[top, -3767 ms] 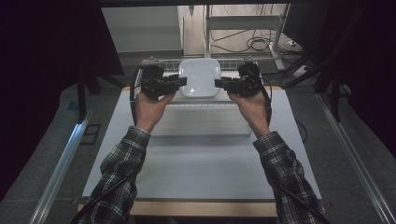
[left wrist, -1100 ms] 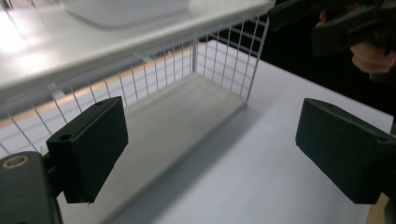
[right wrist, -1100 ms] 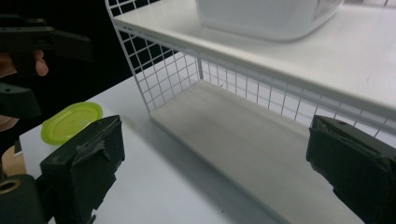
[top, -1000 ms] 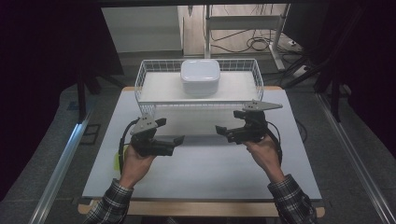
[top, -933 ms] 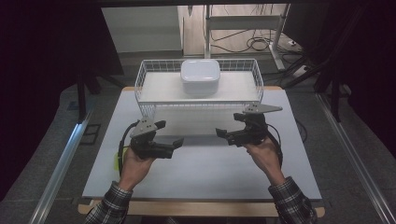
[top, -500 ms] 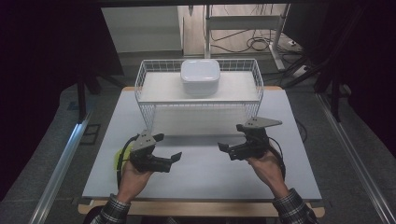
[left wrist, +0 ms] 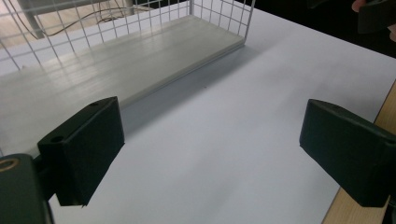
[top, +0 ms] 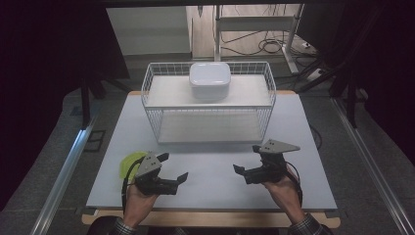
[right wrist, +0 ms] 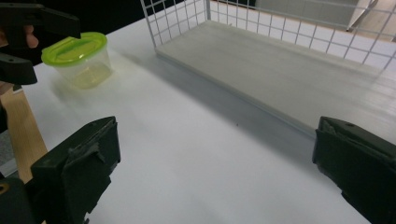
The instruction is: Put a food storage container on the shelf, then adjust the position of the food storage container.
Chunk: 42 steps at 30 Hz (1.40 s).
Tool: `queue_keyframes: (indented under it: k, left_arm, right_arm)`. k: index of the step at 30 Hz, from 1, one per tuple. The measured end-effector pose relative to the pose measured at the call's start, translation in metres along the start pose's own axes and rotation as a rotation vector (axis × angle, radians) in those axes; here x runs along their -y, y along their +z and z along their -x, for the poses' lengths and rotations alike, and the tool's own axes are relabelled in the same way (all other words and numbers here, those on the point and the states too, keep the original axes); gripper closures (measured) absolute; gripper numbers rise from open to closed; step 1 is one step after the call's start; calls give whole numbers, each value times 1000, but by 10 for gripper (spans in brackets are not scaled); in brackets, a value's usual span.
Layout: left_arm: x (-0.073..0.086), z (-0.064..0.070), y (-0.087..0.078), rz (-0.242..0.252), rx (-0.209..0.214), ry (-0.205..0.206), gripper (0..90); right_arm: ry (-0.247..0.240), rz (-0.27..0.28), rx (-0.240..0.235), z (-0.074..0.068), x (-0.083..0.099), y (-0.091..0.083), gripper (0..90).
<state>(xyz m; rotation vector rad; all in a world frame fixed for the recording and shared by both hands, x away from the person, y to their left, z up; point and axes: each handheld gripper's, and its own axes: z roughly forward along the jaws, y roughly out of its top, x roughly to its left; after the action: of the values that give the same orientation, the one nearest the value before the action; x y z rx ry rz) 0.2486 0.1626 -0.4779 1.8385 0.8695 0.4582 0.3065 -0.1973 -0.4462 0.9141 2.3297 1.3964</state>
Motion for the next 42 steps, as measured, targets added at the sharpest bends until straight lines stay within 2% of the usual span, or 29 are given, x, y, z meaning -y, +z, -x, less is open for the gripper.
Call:
queue_keyframes:
  k: [2, 8, 9, 10, 12, 13, 15, 18, 23, 25, 28, 29, 30, 32, 33, 34, 35, 36, 37, 38, 39, 41, 42]
  left_arm:
    - [5, 1, -1, 0, 5, -12, 59]
    - [21, 5, 0, -47, -8, 10, 53]
    - [25, 7, 3, -68, -9, 14, 47]
    - [25, 7, 3, -68, -9, 14, 45]
    - [33, 13, 10, -115, -8, 37, 40]
    - [33, 13, 10, -115, -8, 37, 39]
    - [37, 15, 15, -156, -27, 61, 38]
    - [38, 14, 17, -173, -35, 54, 37]
    - [35, 10, 13, -175, -25, 6, 30]
    - [33, 5, 9, -200, -44, 19, 23]
    - [32, 0, 5, -209, -67, 7, 54]
    - [29, -5, -1, -201, -89, -6, 82]
    - [29, -5, -1, -201, -89, -6, 106]
    - [27, -11, -10, -182, -112, -13, 142]
    - [26, -16, -16, -164, -127, -23, 188]
    - [26, -23, -25, -143, -147, -50, 314]
    - [26, -23, -25, -143, -147, -50, 360]
    - [26, -29, -31, -126, -160, -75, 360]
    - [27, -33, -34, -117, -173, -90, 407]
    - [29, -40, -40, -106, -191, -112, 515]
    - [29, -43, -43, -100, -199, -123, 515]
    - [32, -54, -54, -86, -240, -148, 641]
    - [34, -61, -60, -81, -263, -165, 751]
  right_arm:
    - [1, -4, 9, 0, 4, -2, 14]
    - [18, -26, 26, 2, 23, -4, 16]
    - [13, -50, 35, 2, 30, -3, 16]
    - [13, -50, 35, 2, 30, -3, 16]
    - [1, -81, 48, 3, 38, 0, 17]
    - [1, -81, 48, 3, 38, 0, 17]
    - [6, -98, 50, 5, 43, 2, 17]
    - [14, -105, 48, 7, 46, 4, 18]
    - [15, -107, 50, 9, 47, 5, 20]
    - [16, -112, 49, 10, 47, 7, 21]
    - [16, -116, 48, 10, 48, 8, 21]
    - [14, -121, 46, 10, 49, 10, 22]
    - [16, -122, 46, 10, 49, 10, 23]
    - [18, -123, 47, 11, 49, 10, 24]
    - [20, -122, 49, 11, 49, 11, 25]
    - [22, -122, 48, 12, 50, 11, 26]
    - [22, -122, 48, 12, 50, 11, 26]
    - [23, -123, 48, 12, 50, 11, 27]
    - [24, -124, 48, 12, 50, 11, 27]
    - [23, -125, 46, 12, 50, 12, 27]
    - [23, -125, 46, 12, 50, 12, 27]
    - [22, -129, 44, 12, 51, 13, 27]
    - [20, -133, 44, 12, 51, 13, 28]
